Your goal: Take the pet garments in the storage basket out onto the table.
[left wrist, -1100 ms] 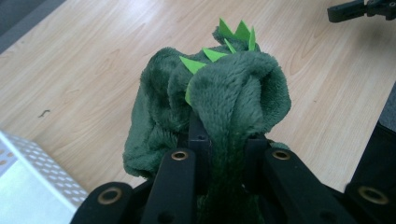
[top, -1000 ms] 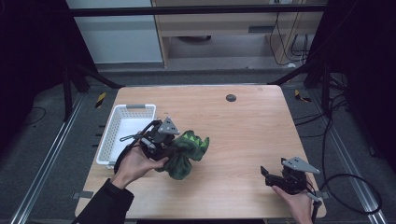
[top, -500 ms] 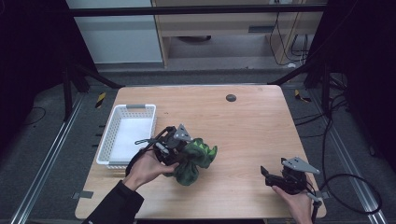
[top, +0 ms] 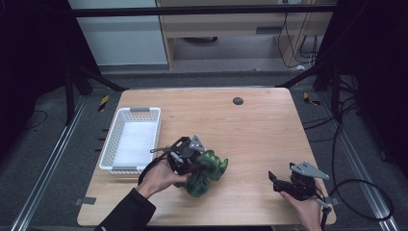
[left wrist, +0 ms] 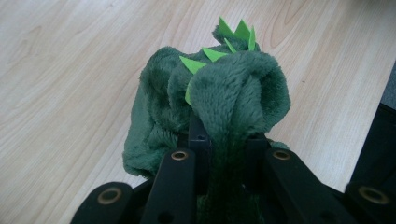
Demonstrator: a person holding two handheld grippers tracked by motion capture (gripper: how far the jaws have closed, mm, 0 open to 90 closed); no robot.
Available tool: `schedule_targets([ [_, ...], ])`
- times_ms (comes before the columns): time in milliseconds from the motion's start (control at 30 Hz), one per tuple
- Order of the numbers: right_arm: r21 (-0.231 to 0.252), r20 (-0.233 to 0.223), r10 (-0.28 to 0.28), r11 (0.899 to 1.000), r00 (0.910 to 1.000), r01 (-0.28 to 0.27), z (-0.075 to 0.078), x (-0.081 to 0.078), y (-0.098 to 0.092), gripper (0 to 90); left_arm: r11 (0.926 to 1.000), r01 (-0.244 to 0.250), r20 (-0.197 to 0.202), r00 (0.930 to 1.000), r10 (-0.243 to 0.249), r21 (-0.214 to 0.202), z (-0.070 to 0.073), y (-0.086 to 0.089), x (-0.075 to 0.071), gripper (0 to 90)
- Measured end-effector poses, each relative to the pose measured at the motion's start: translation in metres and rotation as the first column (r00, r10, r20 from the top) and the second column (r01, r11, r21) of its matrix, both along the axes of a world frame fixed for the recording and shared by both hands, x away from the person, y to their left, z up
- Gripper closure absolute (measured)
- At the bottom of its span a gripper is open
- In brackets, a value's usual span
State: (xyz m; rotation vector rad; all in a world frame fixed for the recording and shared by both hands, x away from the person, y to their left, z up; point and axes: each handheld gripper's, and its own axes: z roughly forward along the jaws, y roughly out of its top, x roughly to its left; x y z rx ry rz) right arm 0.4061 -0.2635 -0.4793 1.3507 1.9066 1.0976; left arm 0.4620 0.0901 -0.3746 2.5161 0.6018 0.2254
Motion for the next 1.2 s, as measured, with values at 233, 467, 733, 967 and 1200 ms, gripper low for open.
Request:
schedule_targets([
  [233,0.000,0.000,0.000,1.000,1.0000,0.000,0.000,0.000,0.000,14.0,0.9998,0.015,-0.016,0.9998,-0.015,0.016,-0.015,-0.011,0.001,79.3],
  [467,0.007,-0.004,0.000,1.000,1.0000,0.000,0.001,-0.001,0.000,14.0,0.9996,0.011,-0.012,0.9999,-0.011,0.025,-0.025,-0.016,0.003,79.0],
  [733,0.000,0.000,0.001,1.000,1.0000,-0.001,0.000,0.000,0.000,14.0,0.9995,0.007,-0.018,0.9998,-0.007,0.030,-0.034,-0.020,0.003,77.3],
  [967,-0.001,0.001,0.002,1.000,1.0000,-0.002,0.000,0.000,0.000,14.0,0.9997,0.009,-0.031,0.9995,-0.008,0.025,-0.042,-0.024,0.003,72.5],
  [1200,0.002,-0.002,0.002,1.000,1.0000,-0.002,0.000,0.000,0.000,13.9,0.9998,0.014,-0.032,0.9994,-0.014,0.014,-0.047,-0.024,0.002,61.0],
])
